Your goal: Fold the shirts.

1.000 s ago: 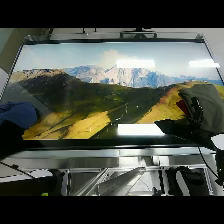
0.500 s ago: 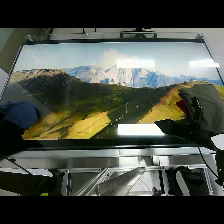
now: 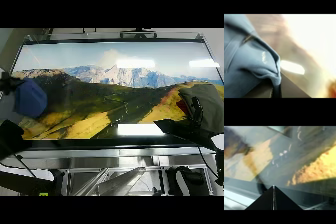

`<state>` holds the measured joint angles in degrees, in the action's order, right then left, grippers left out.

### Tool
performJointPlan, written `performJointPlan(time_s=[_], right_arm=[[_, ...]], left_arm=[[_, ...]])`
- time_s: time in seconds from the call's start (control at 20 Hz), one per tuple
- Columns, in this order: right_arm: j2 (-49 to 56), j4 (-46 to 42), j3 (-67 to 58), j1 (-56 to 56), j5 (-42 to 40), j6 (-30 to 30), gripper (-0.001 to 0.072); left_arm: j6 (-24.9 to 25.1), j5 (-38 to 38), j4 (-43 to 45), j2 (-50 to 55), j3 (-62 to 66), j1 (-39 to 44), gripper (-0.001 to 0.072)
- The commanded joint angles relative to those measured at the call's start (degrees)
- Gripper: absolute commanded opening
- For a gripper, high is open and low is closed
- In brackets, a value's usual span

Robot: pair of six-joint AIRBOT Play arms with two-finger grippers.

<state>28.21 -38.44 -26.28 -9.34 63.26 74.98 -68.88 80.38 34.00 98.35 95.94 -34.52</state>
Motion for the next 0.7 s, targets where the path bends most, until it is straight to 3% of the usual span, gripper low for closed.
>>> performJointPlan(time_s=[0.0, 0.2, 0.35, 0.4, 0.45, 0.5, 0.65], right_arm=[[-0.02, 3.17, 0.0, 0.02, 0.02, 0.0, 0.0014], [-0.02, 5.29, 0.0, 0.04, 1.29, 0.0, 0.0014], [-0.02, 5.29, 0.0, 0.02, 2.47, 0.0, 0.0023], [-0.02, 5.29, 0.0, 0.02, 2.6, 0.0, 0.0122], [0.04, 5.29, -0.02, 0.02, 2.54, 0.0, 0.0381], [0.26, 5.29, -0.09, -0.07, 2.51, 0.0, 0.0435], [3.32, 5.22, -0.46, -0.2, 0.5, -2.82, 0.0434]], left_arm=[[0.98, 4.52, -7.85, -4.04, 0.63, 14.49, -0.0003], [1.01, 6.51, -4.83, -5.25, 0.61, 31.1, -0.0004], [0.7, 4.94, 7.19, -5.2, 0.68, 39.5, 0.0022], [0.7, 4.92, 9.22, -5.2, 0.83, 41.24, 0.0297], [0.68, 5.07, 10.21, -5.2, 1.4, 42.14, 0.0503], [0.07, 5.42, 11.41, -5.2, 2.51, 42.47, 0.0717], [-2.91, 7.13, 18.27, -5.42, 6.67, 40.98, 0.0715]])
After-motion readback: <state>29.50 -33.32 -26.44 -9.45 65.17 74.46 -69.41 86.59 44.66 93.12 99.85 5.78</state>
